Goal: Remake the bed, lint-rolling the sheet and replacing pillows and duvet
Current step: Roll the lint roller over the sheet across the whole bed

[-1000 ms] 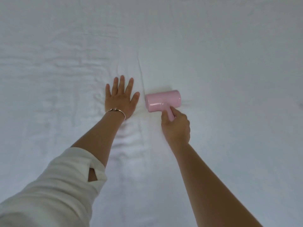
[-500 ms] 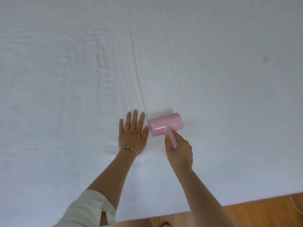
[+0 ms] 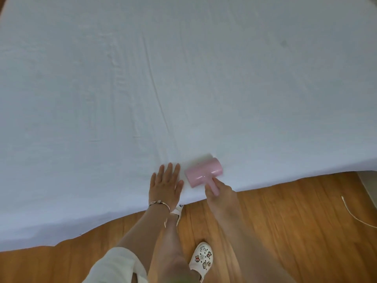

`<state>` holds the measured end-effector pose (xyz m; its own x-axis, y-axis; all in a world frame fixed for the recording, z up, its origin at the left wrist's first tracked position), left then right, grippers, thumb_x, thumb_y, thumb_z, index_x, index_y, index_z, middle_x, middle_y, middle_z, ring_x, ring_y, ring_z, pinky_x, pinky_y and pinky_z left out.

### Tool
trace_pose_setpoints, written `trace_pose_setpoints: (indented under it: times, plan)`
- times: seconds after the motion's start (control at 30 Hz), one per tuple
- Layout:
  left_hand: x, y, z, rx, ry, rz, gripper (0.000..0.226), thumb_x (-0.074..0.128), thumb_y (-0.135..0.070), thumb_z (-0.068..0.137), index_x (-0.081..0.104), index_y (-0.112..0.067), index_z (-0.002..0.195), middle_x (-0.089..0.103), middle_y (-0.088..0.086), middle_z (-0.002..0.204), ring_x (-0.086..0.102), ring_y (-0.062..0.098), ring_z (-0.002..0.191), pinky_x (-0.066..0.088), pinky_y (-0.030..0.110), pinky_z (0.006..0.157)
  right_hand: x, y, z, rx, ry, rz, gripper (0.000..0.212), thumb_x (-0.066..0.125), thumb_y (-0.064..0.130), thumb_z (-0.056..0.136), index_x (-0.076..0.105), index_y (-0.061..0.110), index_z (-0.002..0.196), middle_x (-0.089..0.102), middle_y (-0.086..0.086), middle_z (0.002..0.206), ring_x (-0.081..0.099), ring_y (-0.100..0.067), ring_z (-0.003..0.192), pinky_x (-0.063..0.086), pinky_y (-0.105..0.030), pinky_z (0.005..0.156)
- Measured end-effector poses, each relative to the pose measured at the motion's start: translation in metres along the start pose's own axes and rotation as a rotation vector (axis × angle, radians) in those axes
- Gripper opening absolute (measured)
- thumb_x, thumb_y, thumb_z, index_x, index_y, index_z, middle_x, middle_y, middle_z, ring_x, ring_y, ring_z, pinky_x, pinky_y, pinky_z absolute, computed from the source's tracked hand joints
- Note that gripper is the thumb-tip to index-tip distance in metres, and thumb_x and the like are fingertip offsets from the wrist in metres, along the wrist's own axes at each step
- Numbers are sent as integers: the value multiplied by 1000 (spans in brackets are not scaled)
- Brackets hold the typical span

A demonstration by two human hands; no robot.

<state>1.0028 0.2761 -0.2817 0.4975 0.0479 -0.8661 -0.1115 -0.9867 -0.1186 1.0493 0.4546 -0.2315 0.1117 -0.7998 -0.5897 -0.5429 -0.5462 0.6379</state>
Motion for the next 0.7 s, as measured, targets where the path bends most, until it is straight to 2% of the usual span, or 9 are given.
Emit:
trace_pose_setpoints:
  times: [0.07,0.13,0.2,0.27,0.37,0.43,0.5,0.6,0.7]
  plan:
    - [-13,-5,-3,-19,52,-43,59,-1,-52,97,-6,-35,153,1,-6,162,1,19,149,6,36,120,-15,7,-2,21,30,0,29,47,26,94,47,37,67,51,7,61,45,-10,55,34,-24,51]
    - [-33,-9,4,-21,61,-96,52,15,-45,102,13,-33,153,21,-3,158,21,22,143,24,36,114,-29,14,-2,42,35,11,24,48,28,92,53,27,68,52,5,61,43,-11,54,34,-25,51]
    - [-55,-12,19,-26,60,-140,48,20,-42,103,26,-30,149,33,0,150,34,24,133,34,38,105,-42,22,3,33,4,38,23,50,30,91,57,21,71,50,5,59,42,-11,53,34,-26,52]
    - [-78,-11,43,-50,56,-164,47,21,-41,103,31,-27,147,34,3,148,36,24,131,35,39,103,-54,36,14,28,-50,71,21,52,33,92,59,23,74,49,6,58,44,-12,55,34,-26,53]
    - [-113,-11,87,-94,-12,-177,45,23,-39,103,37,-23,143,38,6,142,37,25,129,35,39,101,-71,65,50,27,-142,146,9,57,39,91,63,34,88,61,6,68,56,-16,65,41,-28,56]
    - [-133,-12,119,-125,-84,-188,44,24,-37,102,41,-20,139,43,8,135,41,26,124,37,38,97,-80,88,83,14,-175,163,13,57,38,91,66,29,91,63,5,71,57,-19,68,43,-29,57]
    - [-150,-12,155,-134,-118,-186,45,25,-37,102,38,-21,142,42,7,136,41,25,124,37,37,97,-89,113,123,34,-178,184,14,58,35,90,64,27,99,63,6,74,58,-17,67,43,-27,57]
    - [-172,-5,218,-112,-143,-177,50,24,-37,103,21,-26,151,30,1,150,31,24,133,32,35,104,-100,155,189,67,-162,248,24,61,34,89,58,31,112,64,5,78,60,-13,65,44,-26,56]
    - [-205,7,291,-149,-163,-270,51,23,-38,103,15,-29,153,18,-2,159,15,21,145,23,36,113,-107,197,266,52,-141,238,17,58,39,89,67,28,98,57,8,68,51,-10,54,37,-20,50]
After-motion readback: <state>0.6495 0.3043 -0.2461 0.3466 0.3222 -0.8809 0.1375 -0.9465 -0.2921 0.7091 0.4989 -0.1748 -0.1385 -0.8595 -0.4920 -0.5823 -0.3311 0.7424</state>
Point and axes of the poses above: each hand's wrist, its own z-axis towards the middle knuckle, its own x-axis out of the palm, y = z × x, the point moved 2 cm from there along z, towards the middle knuckle
